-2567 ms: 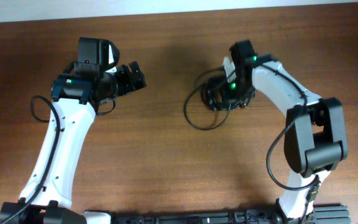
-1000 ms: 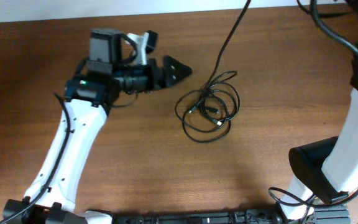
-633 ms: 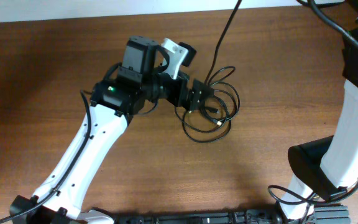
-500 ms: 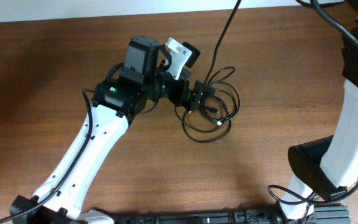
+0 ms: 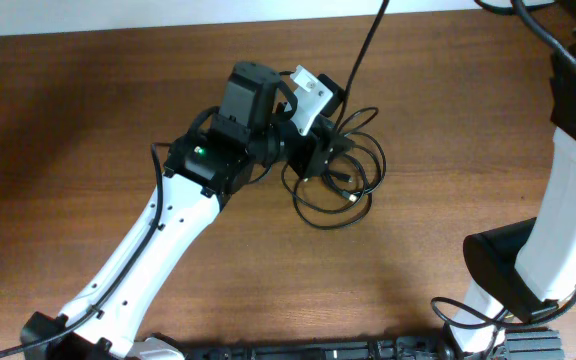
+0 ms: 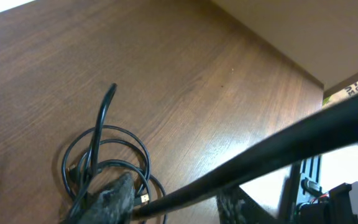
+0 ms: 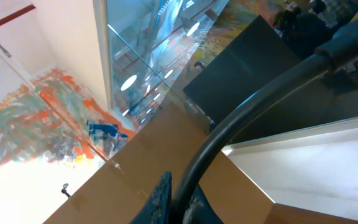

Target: Untangle cables

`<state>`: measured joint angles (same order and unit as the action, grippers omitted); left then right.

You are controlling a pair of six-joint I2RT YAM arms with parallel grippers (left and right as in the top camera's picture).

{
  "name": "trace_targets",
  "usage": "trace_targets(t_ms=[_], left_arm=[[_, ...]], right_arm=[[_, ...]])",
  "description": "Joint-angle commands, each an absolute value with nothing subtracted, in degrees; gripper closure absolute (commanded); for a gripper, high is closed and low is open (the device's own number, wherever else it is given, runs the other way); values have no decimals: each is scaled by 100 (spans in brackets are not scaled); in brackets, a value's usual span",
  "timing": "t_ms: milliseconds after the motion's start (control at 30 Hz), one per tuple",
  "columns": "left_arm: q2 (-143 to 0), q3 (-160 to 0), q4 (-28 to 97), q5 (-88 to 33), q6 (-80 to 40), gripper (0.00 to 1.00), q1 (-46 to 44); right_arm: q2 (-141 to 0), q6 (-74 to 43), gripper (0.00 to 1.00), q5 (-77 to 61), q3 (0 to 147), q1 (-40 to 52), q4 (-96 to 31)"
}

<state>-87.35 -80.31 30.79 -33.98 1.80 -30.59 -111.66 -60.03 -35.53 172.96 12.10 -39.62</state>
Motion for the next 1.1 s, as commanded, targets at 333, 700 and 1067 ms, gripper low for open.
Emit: trace_targets(t_ms=[333, 700, 1067], left_arm=[[-8632, -8138, 2495, -3450, -683, 100, -2974], [-7929, -8320, 613, -4630, -2877, 100, -2342], [-7835, -8320, -1741, -4298, -5843, 100, -1796]], right_arm=[[-11137, -4934, 96, -3590, 17296, 416, -5124], [-11137, -3127, 11, -2436, 16641, -270, -8001], [-11137, -1492, 0, -3262, 14239, -224, -8917]])
